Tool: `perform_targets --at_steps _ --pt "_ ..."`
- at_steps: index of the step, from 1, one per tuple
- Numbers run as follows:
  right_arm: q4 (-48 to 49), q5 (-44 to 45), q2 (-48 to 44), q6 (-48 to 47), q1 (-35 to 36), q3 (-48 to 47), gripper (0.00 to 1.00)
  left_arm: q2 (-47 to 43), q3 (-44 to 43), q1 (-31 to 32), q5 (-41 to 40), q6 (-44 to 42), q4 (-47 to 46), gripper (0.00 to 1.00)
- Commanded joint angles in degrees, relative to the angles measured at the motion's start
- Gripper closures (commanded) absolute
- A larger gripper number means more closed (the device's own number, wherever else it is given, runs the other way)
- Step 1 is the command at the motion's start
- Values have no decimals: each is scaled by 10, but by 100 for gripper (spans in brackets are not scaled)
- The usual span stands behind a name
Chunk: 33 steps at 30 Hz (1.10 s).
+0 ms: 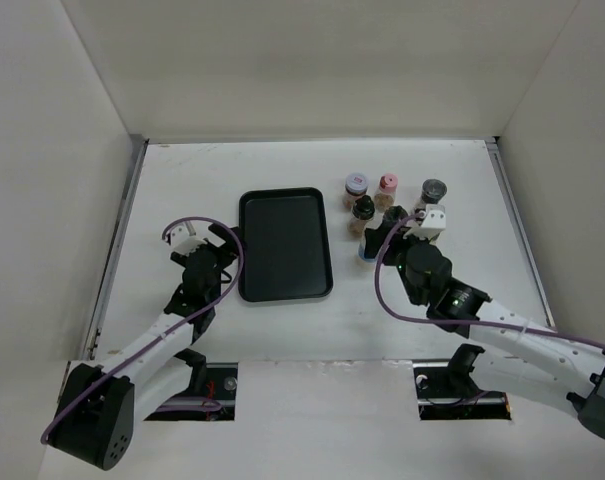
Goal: Organize the condiment bottles
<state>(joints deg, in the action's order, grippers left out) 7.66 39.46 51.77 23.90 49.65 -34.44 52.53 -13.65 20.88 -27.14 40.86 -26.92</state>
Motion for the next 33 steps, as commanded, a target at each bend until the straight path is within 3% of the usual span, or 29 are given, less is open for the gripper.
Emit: perform_targets --at_steps 1,4,6,7,8,9,11,15,17,28,30,33 --pt "-19 6 -17 19 -15 11 17 -11 0 -4 -9 7 -9 0" --pt "-28 -10 -8 10 -23 2 26 -18 3 1 -6 8 -14 0" --pt "-42 -13 -3 8 -24 -12 51 -18 8 1 -6 8 -25 0" --pt "-48 -14 1 5 -24 -19 74 -16 12 -1 -5 8 -33 0" --pt "-55 -17 7 0 -25 -28 89 -15 13 -2 0 8 -38 0" --pt "-64 -19 16 -3 -26 -37 93 -15 15 -2 5 9 -40 0" --pt "-79 -21 36 -7 -27 -54 85 -24 18 -4 15 11 -40 0" --pt "-81 -27 68 -10 -28 -66 27 -27 27 -12 12 16 -51 0" --pt "-79 -45 91 -10 -38 -73 15 -19 28 -15 23 21 -54 0" --pt "-40 -66 229 -18 -95 -116 9 2 28 -24 53 31 -74 0" --pt "-36 -69 243 -18 -100 -121 12 -1 30 -26 50 31 -74 0" --pt "-21 -68 255 -18 -99 -123 31 3 31 -33 56 34 -74 0"
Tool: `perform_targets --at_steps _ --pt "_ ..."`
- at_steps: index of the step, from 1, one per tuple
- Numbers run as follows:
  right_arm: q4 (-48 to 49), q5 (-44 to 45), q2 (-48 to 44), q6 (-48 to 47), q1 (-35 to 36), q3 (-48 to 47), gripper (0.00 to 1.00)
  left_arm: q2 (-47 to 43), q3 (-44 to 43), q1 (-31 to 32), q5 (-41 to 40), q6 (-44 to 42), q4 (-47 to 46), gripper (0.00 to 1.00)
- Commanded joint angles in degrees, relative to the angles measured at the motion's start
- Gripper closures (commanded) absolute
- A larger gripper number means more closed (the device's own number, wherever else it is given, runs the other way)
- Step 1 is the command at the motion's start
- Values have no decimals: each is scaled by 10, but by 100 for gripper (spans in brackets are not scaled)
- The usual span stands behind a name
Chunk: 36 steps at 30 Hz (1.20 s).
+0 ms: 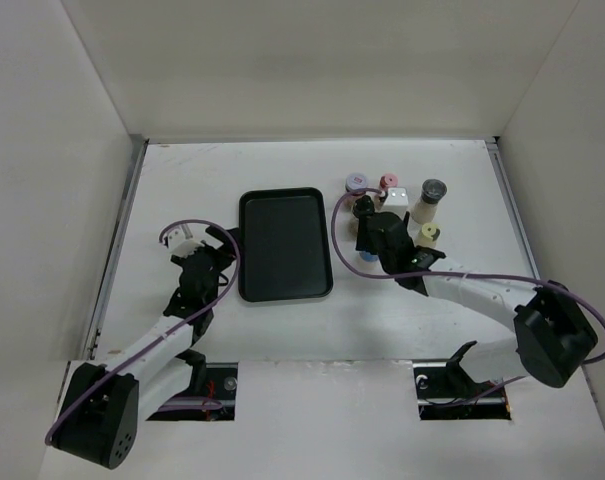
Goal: Organize the condiment bottles
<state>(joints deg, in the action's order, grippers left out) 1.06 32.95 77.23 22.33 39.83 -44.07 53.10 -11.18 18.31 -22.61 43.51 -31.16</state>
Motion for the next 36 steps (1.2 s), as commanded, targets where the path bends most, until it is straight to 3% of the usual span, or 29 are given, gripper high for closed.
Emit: perform_targets --at_steps 1,5,10,18,25,32,36 --pt "53 -1 -2 -4 1 -23 37 -6 6 -7 15 9 -32 0" --pt "51 10 -53 -21 14 -29 52 -24 14 -9 6 11 -33 0" --pt "60 -23 -74 -22 34 -88 53 -33 20 -14 3 24 -31 0" --pt "143 -82 178 -44 71 -294 54 -66 44 -64 10 61 -13 0" --pt "133 -97 405 -92 94 -533 54 -56 47 -81 27 72 -14 0" --pt "111 -89 518 -122 101 -647 53 -41 44 -80 32 75 -18 0" --pt "112 -84 550 -126 113 -669 40 -43 43 -79 29 72 -19 0"
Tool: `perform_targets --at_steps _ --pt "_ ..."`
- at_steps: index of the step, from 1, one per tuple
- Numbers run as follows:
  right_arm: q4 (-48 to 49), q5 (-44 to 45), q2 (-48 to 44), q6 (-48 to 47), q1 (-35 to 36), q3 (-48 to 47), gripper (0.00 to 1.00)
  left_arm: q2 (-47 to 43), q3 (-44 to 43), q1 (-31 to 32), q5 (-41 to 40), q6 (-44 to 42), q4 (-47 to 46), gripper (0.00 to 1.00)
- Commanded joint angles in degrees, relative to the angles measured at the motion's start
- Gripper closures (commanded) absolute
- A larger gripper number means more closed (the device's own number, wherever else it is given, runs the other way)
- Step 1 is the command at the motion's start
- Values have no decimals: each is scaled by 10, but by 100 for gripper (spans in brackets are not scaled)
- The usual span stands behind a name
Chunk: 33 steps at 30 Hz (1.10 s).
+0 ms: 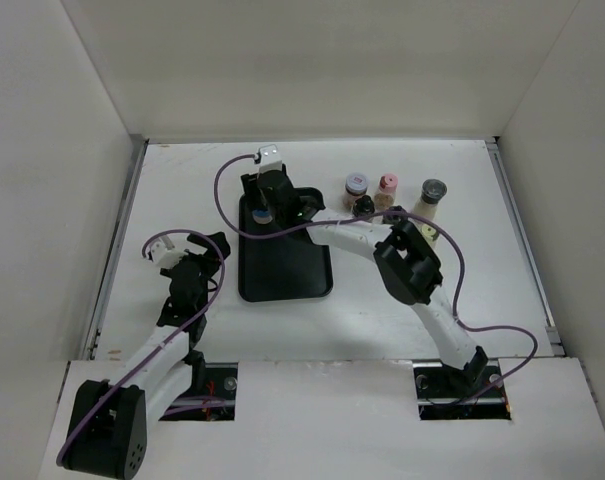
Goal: Organize the condiment bottles
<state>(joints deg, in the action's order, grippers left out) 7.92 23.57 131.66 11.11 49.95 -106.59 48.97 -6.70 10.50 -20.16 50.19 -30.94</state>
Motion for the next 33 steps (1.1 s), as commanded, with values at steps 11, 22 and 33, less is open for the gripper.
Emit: perform_targets --at_steps 11,22,33 --pt "77 -23 -175 15 14 89 7 -3 -2 -5 8 3 -21 0" --pt "68 62 -482 25 -65 466 68 -25 1 10 -1 -2 -21 0" --pt "24 74 -490 48 -130 525 45 -13 -2 12 -2 -3 -21 0"
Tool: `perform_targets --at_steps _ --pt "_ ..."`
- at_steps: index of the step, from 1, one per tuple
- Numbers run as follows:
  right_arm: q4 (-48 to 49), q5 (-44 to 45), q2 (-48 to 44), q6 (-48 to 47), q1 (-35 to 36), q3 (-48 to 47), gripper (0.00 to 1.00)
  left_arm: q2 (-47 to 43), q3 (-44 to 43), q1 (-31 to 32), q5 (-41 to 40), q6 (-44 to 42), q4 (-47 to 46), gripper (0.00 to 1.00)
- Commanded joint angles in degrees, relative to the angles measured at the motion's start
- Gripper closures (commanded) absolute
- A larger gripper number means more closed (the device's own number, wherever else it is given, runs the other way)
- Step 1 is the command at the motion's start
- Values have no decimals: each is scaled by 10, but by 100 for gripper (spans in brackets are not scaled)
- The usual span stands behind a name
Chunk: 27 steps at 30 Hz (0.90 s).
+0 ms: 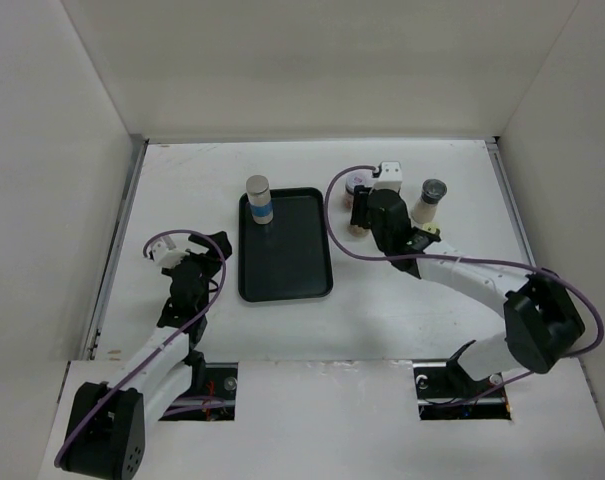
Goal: Organize the condiment bottles
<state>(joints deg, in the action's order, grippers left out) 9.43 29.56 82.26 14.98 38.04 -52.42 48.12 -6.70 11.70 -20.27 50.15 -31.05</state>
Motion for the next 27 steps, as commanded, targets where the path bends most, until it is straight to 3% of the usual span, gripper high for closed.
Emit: perform_targets --at_steps 1,5,16,22,27 --pt "10 14 13 9 -16 -18 40 -10 -2 0 0 -2 -17 0" --pt "9 9 53 12 -30 -37 27 -18 1 4 -8 -4 -20 0" --pt "10 -6 133 12 -52 -85 20 3 -4 0 5 -1 -22 0" --pt "-4 -15 157 13 -57 -100 24 12 -5 1 0 -3 -26 0" --pt "0 -8 142 8 -54 -98 44 8 -5 6 -1 -5 -30 0"
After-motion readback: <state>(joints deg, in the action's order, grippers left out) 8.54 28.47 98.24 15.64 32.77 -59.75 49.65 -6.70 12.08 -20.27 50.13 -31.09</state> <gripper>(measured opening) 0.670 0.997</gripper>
